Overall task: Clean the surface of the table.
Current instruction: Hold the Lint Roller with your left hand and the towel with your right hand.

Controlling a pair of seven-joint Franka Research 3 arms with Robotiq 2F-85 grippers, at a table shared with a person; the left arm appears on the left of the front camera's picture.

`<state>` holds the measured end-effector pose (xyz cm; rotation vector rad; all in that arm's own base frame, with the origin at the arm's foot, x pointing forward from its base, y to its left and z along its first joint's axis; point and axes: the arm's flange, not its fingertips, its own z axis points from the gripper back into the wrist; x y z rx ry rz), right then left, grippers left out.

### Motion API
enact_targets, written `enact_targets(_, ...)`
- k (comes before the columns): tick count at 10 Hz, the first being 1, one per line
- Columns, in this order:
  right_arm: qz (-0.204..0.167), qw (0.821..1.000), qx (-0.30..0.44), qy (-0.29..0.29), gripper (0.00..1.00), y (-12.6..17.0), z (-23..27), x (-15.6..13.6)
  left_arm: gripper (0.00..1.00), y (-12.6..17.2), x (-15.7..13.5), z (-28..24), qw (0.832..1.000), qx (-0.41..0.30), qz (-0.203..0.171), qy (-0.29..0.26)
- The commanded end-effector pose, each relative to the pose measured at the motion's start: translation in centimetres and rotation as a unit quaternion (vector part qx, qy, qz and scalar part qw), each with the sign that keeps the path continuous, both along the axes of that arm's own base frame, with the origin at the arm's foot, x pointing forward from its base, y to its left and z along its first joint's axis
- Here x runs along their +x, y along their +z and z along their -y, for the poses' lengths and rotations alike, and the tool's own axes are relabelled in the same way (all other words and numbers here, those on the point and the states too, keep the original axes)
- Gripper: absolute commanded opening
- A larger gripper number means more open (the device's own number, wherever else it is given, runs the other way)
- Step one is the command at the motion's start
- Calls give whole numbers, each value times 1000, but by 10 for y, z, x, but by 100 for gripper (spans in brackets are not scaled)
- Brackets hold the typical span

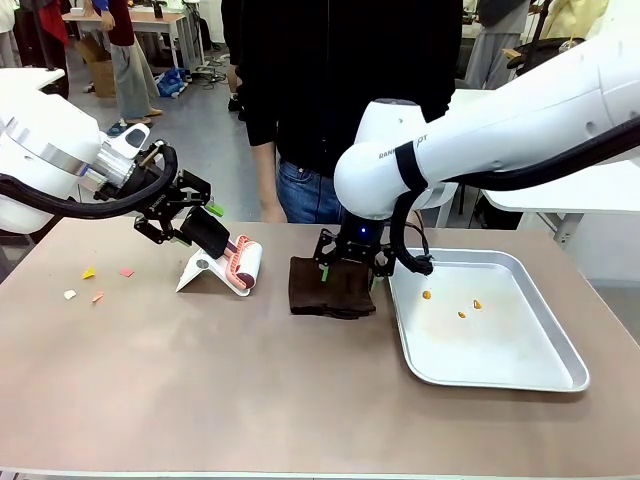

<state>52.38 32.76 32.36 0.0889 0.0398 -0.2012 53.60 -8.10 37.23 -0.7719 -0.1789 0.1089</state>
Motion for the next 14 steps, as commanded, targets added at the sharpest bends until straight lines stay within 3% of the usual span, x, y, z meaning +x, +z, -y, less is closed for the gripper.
enact_targets(1,34,998,-46,-24,100,-5,-12,10,100,-1,2,-4,1000,-6,6,-14)
enact_targets(8,38,999,-29,-13,100,-20,-9,15,100,0,1,-4,1000,-10,1,-27)
enact_targets(9,44,999,-27,-3,67,-22,-9,14,100,0,1,-4,1000,-8,5,-30)
enact_targets(10,38,999,-25,-9,40,-23,-9,15,41,0,1,-4,999,-7,6,-31)
enact_targets(11,35,999,-23,-11,7,-24,-10,15,41,0,1,-5,1000,-4,7,-30)
enact_targets(12,31,999,-25,-10,0,-25,-9,15,0,0,1,-5,1000,-6,8,-27)
enact_targets(13,29,999,-26,-11,0,-27,-9,17,36,0,0,-4,1000,-9,9,-25)
enact_targets(14,27,999,-25,-12,0,-28,-9,17,0,1,0,-4,1000,-9,12,-24)
